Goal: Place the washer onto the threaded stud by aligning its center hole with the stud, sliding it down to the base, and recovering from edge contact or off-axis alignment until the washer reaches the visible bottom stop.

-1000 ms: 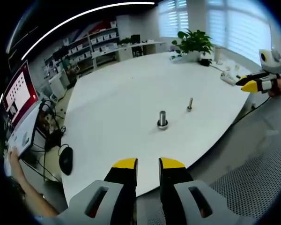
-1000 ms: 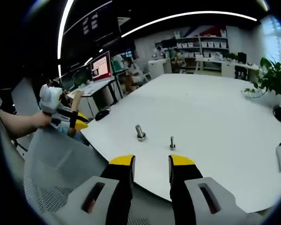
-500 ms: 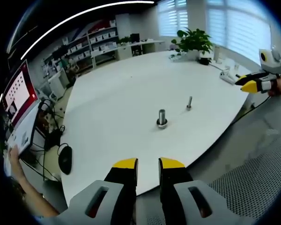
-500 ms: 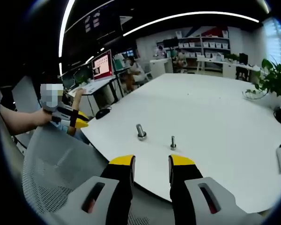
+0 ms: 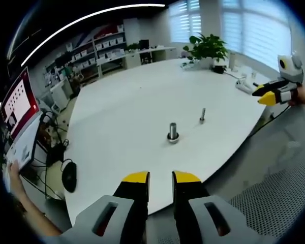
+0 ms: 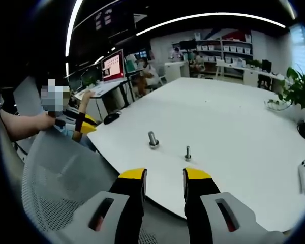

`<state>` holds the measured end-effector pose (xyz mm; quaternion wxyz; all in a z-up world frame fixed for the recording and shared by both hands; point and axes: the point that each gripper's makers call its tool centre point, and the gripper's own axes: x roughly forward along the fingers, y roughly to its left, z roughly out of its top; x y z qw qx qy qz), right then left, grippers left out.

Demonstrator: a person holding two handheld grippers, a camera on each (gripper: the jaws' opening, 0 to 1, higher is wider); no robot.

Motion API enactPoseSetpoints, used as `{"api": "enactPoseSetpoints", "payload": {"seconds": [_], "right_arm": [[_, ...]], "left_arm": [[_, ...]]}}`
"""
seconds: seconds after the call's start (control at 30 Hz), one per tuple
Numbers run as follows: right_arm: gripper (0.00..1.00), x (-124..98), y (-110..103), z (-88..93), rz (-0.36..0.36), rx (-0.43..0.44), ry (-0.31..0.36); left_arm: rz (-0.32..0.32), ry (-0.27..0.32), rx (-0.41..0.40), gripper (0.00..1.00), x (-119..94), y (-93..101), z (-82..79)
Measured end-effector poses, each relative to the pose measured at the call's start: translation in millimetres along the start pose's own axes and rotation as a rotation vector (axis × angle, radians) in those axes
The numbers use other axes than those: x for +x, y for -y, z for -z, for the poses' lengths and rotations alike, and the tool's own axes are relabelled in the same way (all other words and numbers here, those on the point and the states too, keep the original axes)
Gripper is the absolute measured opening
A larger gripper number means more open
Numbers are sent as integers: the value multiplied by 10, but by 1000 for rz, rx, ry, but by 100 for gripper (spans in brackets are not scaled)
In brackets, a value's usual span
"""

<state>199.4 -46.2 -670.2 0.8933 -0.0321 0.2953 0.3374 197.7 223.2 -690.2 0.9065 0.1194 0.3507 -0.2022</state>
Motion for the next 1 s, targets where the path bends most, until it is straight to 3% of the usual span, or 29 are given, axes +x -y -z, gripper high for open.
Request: {"api": "enactPoseSetpoints", "payload": {"seconds": [0.13,0.4,1.0], "right_arm": [[31,-3,16,37,1,33,-14],[31,24,34,139,15,-10,-72],[31,4,107,158,50,-19,-81]], "left_arm": [[18,8,15,16,4,51,-14],[45,42,21,16,-22,111,-66],[83,111,35,16,-67,186,-203]]}}
